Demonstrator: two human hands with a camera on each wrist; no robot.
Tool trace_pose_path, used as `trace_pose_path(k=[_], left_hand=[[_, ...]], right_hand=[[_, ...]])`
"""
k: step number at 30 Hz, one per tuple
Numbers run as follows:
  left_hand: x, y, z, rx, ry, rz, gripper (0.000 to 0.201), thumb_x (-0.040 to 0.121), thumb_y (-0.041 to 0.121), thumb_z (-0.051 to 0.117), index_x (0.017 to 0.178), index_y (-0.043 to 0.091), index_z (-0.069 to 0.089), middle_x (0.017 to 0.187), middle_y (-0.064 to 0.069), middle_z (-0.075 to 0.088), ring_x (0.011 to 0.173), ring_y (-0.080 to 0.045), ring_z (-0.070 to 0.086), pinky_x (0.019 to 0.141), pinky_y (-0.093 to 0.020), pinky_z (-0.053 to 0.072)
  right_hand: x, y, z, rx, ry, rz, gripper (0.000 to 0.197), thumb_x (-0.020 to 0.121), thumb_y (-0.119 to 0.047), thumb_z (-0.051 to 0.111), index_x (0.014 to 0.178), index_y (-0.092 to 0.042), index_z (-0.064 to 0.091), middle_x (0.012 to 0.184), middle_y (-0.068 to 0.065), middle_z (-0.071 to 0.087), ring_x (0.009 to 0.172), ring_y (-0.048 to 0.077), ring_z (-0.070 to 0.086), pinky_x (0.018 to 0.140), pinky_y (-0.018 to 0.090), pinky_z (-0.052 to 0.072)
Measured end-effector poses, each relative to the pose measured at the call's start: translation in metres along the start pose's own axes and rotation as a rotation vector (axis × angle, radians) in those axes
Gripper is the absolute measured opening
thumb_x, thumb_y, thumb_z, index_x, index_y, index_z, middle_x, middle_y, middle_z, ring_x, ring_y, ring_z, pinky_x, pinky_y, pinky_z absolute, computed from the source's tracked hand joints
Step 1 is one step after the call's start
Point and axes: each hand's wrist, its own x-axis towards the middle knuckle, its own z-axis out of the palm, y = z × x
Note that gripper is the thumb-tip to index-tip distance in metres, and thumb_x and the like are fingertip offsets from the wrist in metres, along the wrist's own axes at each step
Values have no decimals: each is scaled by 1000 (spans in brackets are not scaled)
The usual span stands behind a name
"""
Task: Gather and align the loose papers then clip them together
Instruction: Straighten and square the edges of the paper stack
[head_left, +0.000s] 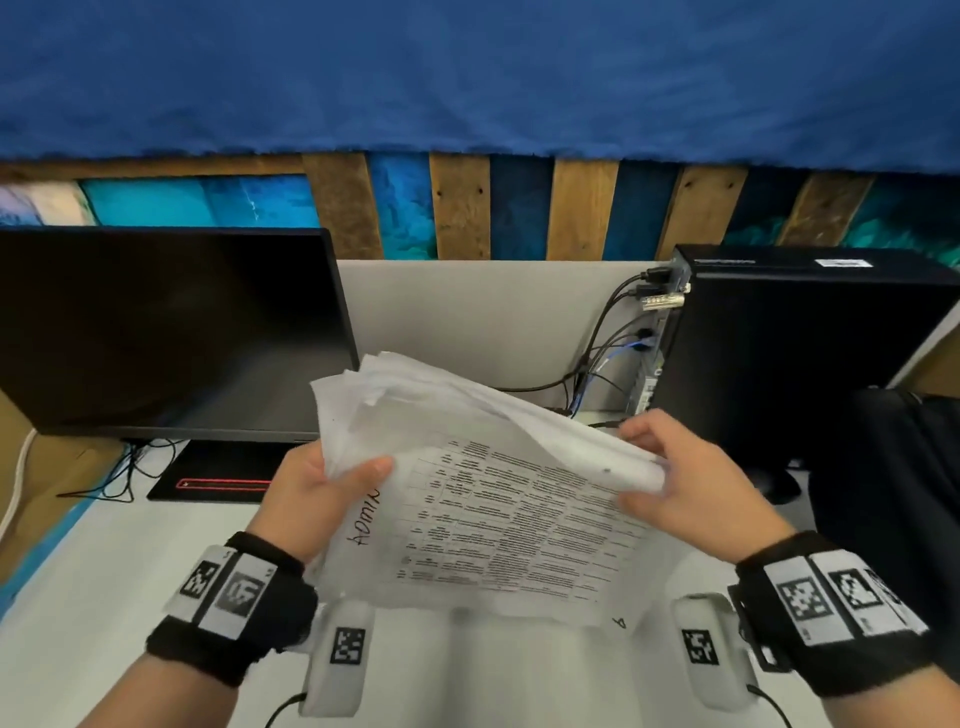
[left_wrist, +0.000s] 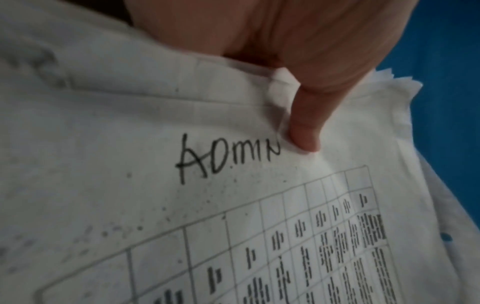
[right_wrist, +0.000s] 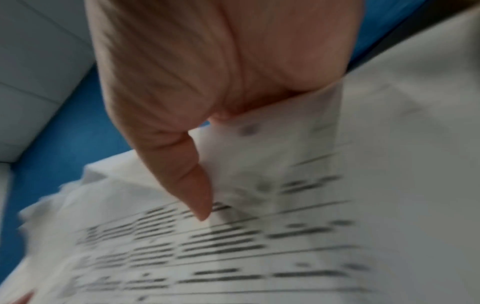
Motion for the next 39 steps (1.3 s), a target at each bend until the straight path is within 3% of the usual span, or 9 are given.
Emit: trace_pose_path(k=[3,5,8,15,20,23,27,34,39], left_hand=[[2,-10,-12,-178,-5,-126,17,87,6,58,100,7,68,93,-13,77,80,-26,75,61,-34,59],[4,-22,-17,-259,-14,-200,22,87,7,57,107,6,67,101,-18,74,89,-32,73,76,-43,57],[4,-34,-14,-275,-12,-240,25,88,6,57,111,5,65,106,-19,73,99,-37,69,90,-51,51],[-6,-45,1,-163,48,61,25,82,9,68,102,24,68,97,7,77,91,-11,72,75,-29,54],[-14,-76,14,-161,78,2,56,45,36,86,97,26,69,97,-2,76,91,-21,72,74,-36,55],[-11,-86,26,-206,114,-36,37,62,15,84,95,25,68,93,-5,75,88,-25,70,72,-36,54],[-5,-84,29,-183,174,-64,11,82,4,67,85,15,70,83,-7,76,85,-36,70,71,-39,53],[-13,-84,17,-138,183,38,25,75,3,73,95,17,65,89,-6,75,82,-27,71,64,-35,56],[-17,-81,22,-131,215,100,33,70,30,76,98,20,64,93,-6,71,77,-17,72,57,-24,56]], right_hand=[[-4,26,2,339,41,111,71,56,-16,89,115,-28,52,107,-6,65,98,8,62,85,25,50],[-7,37,10,722,4,181,74,48,-22,92,114,-21,58,110,6,71,101,21,68,89,38,53],[-14,35,23,1049,-27,267,43,69,-7,75,111,-13,65,109,9,74,95,23,73,82,39,58],[-24,26,30,862,203,128,34,82,-1,67,109,-21,67,102,-6,76,90,4,71,78,21,54],[-28,43,59,801,172,189,39,68,4,79,95,-20,64,92,-2,72,87,22,67,76,34,54],[-26,47,72,803,144,222,40,66,7,78,91,-20,62,79,-10,72,74,8,66,68,22,52],[-21,44,73,780,211,178,16,73,3,75,74,-4,61,61,0,60,59,13,53,52,12,41],[-29,40,56,836,371,160,27,71,-1,78,90,-13,62,91,4,66,78,18,63,71,33,54],[-26,34,58,763,471,87,18,80,-4,71,96,-10,65,99,6,68,83,1,65,73,16,54]])
